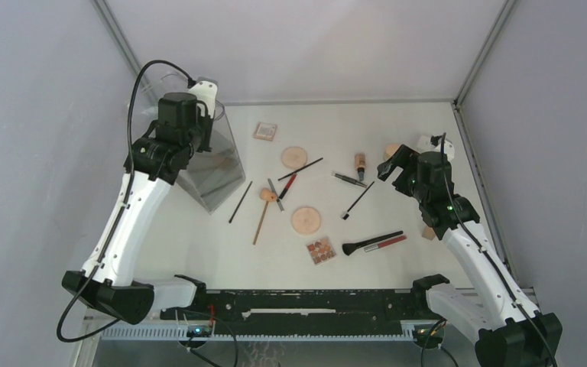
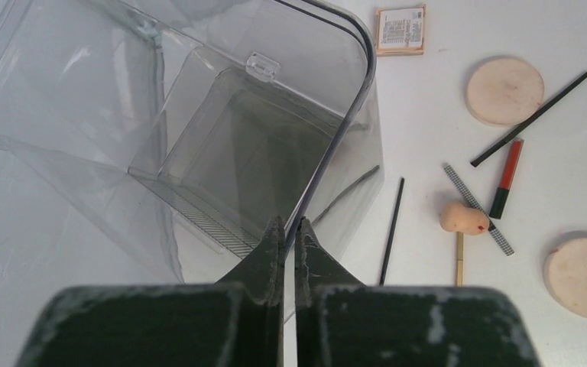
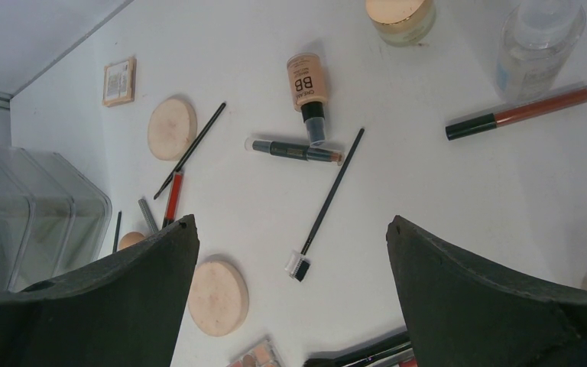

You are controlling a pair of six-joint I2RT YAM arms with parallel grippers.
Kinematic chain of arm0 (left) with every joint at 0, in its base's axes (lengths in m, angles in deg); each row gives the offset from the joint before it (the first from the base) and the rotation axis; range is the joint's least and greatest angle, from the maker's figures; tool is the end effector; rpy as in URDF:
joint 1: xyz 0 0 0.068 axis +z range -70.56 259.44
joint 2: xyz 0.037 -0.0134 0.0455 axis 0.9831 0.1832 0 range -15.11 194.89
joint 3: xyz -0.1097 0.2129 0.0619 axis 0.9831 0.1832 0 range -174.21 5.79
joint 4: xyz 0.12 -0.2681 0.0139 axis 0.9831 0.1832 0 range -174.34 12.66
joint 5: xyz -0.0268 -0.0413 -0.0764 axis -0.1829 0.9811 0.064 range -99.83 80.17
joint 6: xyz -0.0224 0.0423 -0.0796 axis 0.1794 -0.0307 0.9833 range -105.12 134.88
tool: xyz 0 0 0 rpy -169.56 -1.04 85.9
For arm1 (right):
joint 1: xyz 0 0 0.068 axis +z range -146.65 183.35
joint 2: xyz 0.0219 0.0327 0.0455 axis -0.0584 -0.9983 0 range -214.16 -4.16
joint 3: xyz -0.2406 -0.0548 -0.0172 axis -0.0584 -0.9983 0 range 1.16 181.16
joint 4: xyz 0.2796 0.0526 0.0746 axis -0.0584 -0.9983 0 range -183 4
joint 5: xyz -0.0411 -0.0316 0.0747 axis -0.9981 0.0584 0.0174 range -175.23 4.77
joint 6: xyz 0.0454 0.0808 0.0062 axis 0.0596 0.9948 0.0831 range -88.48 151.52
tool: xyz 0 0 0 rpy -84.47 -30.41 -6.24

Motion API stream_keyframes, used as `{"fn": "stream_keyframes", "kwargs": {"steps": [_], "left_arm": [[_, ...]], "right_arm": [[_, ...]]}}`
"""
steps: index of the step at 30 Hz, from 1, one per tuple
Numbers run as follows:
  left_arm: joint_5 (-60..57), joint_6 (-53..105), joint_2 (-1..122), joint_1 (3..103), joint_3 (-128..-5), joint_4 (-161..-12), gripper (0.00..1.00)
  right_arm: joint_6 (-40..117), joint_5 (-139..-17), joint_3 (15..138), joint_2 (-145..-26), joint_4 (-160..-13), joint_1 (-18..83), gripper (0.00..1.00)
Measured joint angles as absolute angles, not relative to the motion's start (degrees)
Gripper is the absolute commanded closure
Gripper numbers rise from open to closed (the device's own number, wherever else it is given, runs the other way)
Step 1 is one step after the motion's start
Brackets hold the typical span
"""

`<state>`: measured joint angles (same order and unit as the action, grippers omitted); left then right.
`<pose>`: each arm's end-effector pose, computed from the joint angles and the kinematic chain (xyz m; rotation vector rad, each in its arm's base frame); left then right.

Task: Organize the makeup
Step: Move the storage box to the center of the board.

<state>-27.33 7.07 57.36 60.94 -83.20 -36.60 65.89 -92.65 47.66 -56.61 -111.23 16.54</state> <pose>0.3216 -0.0811 0.3973 0.2989 2.0736 0.2102 0.2884 0.0566 0.2514 0.4675 2.0786 0.3577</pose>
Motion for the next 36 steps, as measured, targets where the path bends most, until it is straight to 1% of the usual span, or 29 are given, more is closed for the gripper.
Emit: {"fn": "stream_keyframes", "kwargs": {"steps": [7, 13, 17, 22, 24, 25, 26, 29, 30, 32, 35, 36], "left_arm": [[-27.7, 11.4, 60.4, 60.9, -85.5, -37.9, 1.0], [-29.7, 15.1, 66.9, 60.8, -90.8, -39.1, 1.0], [-31.0, 16.0, 74.5, 60.9, -98.5, -38.2, 1.0], [-32.2, 16.4, 86.0, 61.3, -112.3, -35.1, 1.0], [-32.2, 16.5, 89.0, 61.7, -116.1, -34.7, 1.0], [-32.1, 16.6, 90.3, 62.0, -117.6, -34.7, 0.98], [-32.0, 16.9, 91.0, 62.1, -118.6, -34.5, 0.9], [-31.3, 17.5, 92.0, 62.5, -120.8, -32.9, 0.63], [-30.9, 17.6, 92.1, 62.7, -121.5, -32.8, 0.57], [-29.4, 18.0, 91.6, 63.0, -122.6, -33.1, 0.49], [-26.4, 17.9, 88.6, 63.5, -122.8, -33.7, 0.33], [-25.6, 17.7, 87.2, 63.5, -122.8, -33.7, 0.3]], "right_arm": [[65.9, -92.7, 47.7, -56.6, -111.2, 16.5, 0.02], [65.9, -93.1, 47.7, -56.6, -111.7, 16.5, 0.02], [65.9, -93.5, 47.7, -56.6, -112.2, 16.5, 0.02], [65.9, -94.1, 47.6, -56.6, -112.9, 16.4, 0.02], [65.9, -94.2, 47.6, -56.5, -113.3, 16.2, 0.02], [65.9, -94.2, 47.5, -56.5, -113.4, 16.1, 0.01], [65.9, -94.4, 47.5, -56.3, -113.4, 15.9, 0.02], [65.7, -94.3, 47.2, -56.2, -113.7, 15.4, 0.02], [65.7, -94.3, 47.2, -56.2, -113.7, 15.3, 0.02], [65.7, -94.2, 47.2, -56.2, -113.6, 15.1, 0.02], [65.7, -94.1, 47.0, -56.2, -113.5, 14.9, 0.02], [65.7, -93.9, 47.0, -56.3, -113.4, 14.9, 0.02]]}}
